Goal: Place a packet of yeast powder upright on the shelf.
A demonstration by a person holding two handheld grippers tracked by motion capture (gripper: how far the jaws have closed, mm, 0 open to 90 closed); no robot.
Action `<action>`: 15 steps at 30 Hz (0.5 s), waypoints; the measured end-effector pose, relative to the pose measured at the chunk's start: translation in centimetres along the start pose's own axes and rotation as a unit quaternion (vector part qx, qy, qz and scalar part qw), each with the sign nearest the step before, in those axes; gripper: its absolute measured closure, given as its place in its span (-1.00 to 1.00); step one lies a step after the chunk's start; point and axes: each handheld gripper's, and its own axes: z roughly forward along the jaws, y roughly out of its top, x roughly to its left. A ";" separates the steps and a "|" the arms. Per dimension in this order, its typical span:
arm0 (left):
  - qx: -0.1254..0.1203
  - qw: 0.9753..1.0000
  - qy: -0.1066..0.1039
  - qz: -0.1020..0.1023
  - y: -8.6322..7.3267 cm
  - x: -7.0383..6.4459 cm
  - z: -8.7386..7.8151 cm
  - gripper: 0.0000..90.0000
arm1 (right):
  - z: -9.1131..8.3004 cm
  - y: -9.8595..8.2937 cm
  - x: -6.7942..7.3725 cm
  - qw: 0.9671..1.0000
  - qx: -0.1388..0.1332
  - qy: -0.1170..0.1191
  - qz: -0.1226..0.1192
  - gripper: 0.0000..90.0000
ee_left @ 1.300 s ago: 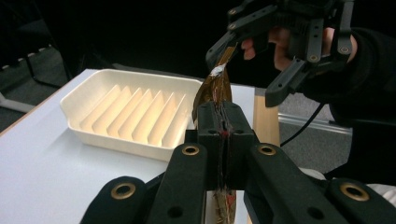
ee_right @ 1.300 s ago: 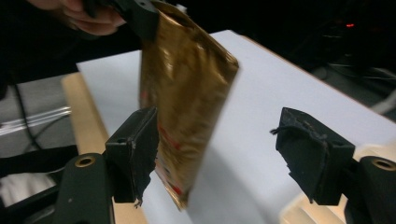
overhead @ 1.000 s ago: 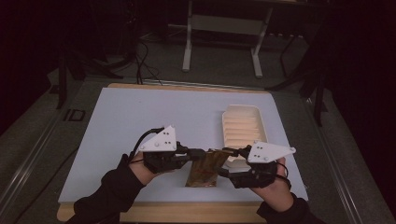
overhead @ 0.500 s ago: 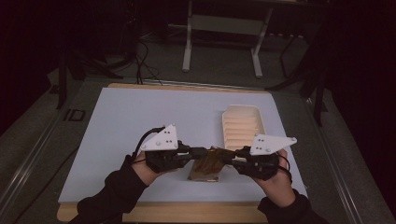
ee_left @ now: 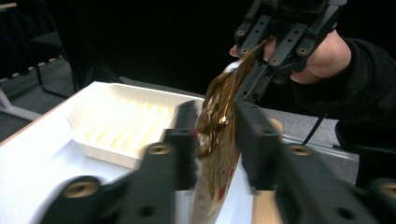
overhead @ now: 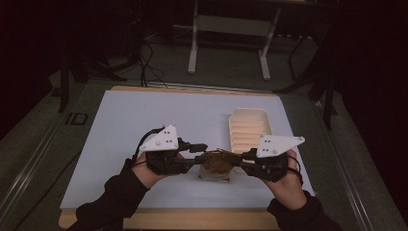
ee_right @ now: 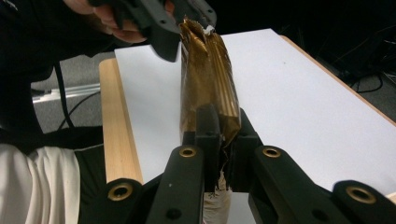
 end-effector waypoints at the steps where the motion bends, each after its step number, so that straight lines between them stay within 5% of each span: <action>1: 0.000 1.000 0.006 -0.003 0.0 0.1 -0.1 0.32 | -0.1 0.0 -0.1 1.000 -0.001 0.000 0.001 0.92; 7: -0.029 0.999 -0.001 -0.027 -0.3 0.6 -0.7 -0.23 | -1.0 0.3 -0.7 1.000 -0.014 -0.004 -0.003 0.92; 9: -0.024 0.999 0.021 -0.026 -0.2 0.4 -0.8 -0.56 | -1.3 0.5 -0.9 1.000 -0.022 -0.004 -0.001 0.92; 15: -0.015 0.999 0.029 -0.022 -0.9 0.3 -0.4 -0.89 | -1.7 1.1 -1.7 0.999 -0.032 -0.013 -0.004 0.92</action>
